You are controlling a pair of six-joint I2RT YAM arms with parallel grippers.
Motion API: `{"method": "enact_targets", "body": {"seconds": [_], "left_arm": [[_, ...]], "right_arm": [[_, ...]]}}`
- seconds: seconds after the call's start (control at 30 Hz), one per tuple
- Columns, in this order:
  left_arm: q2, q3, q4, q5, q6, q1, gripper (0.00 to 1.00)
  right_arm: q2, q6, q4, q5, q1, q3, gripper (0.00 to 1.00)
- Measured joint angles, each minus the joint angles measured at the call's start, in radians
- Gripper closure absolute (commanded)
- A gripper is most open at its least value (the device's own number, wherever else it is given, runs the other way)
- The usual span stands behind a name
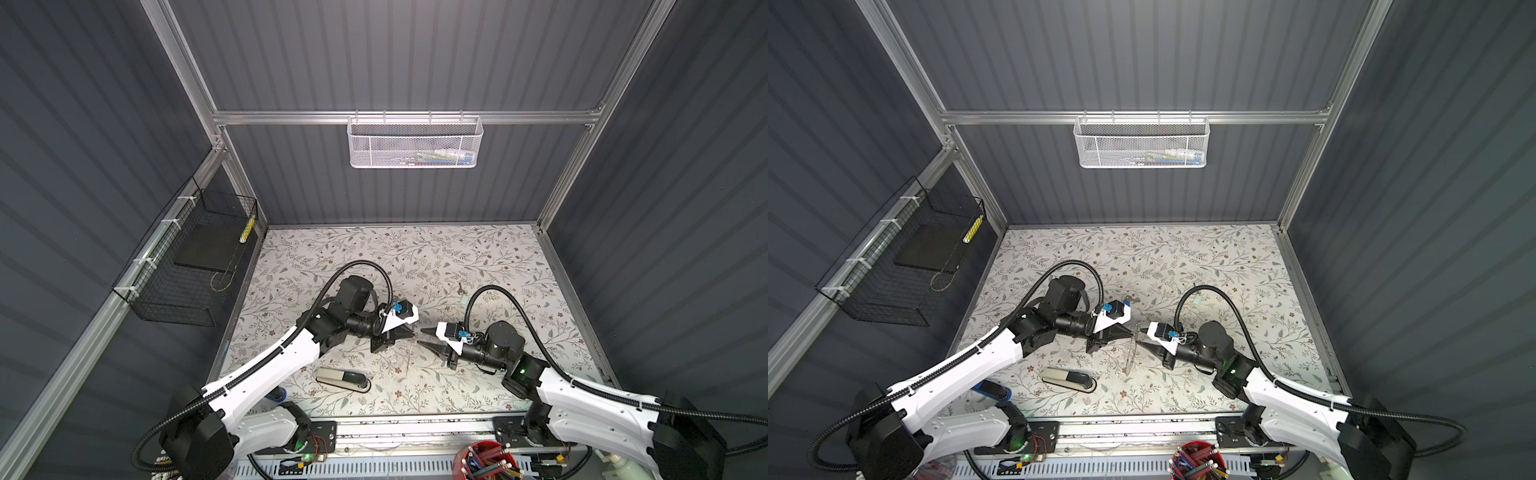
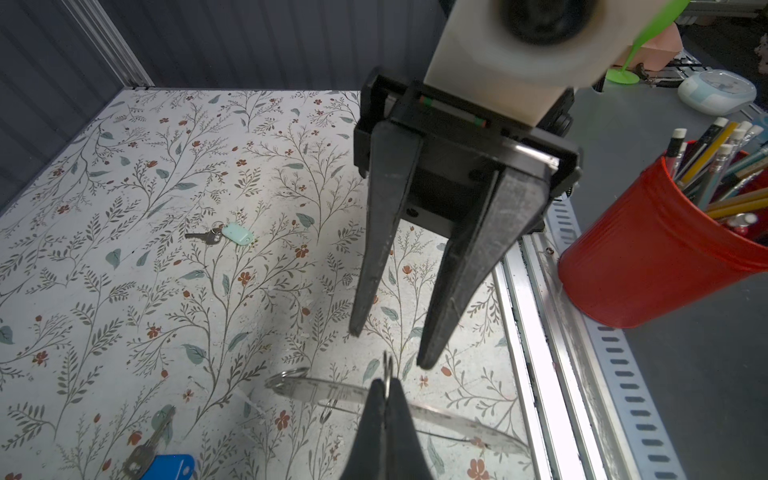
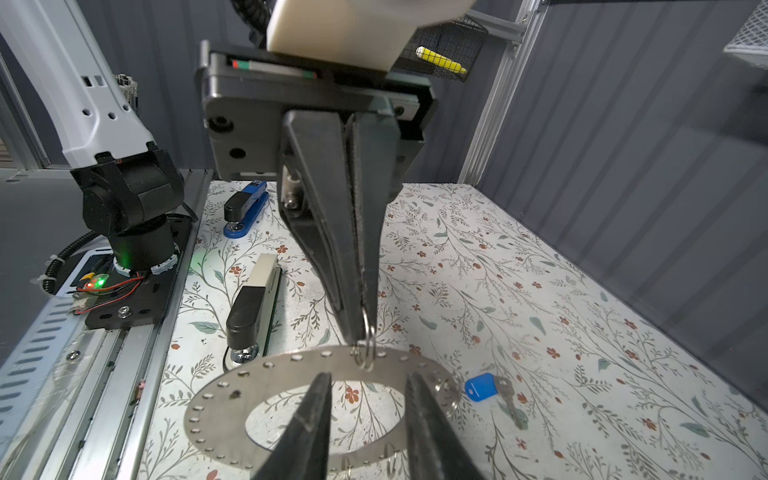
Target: Put the keys on the keyring
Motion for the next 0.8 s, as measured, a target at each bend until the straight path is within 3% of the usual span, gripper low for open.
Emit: {"method": "enact_targets", "body": {"seconds": [0.23, 0.67, 0.8], "left_arm": [[0.024, 0.023, -0.026, 0.0, 0.018, -0.01, 1.0], [0.03, 0.034, -0.053, 0.008, 0.054, -0.017, 1.0], [0.03, 0.034, -0.064, 0.008, 0.071, -0.017, 1.0]], "right_arm": [[0.019, 0.012, 0.026, -0.018, 0.0, 0.0, 0.71], [0.055, 0.036, 0.065, -0.046, -0.004, -0.002, 0.86], [0.055, 0.039, 0.067, -0.057, -0.004, -0.003, 0.85]]}}
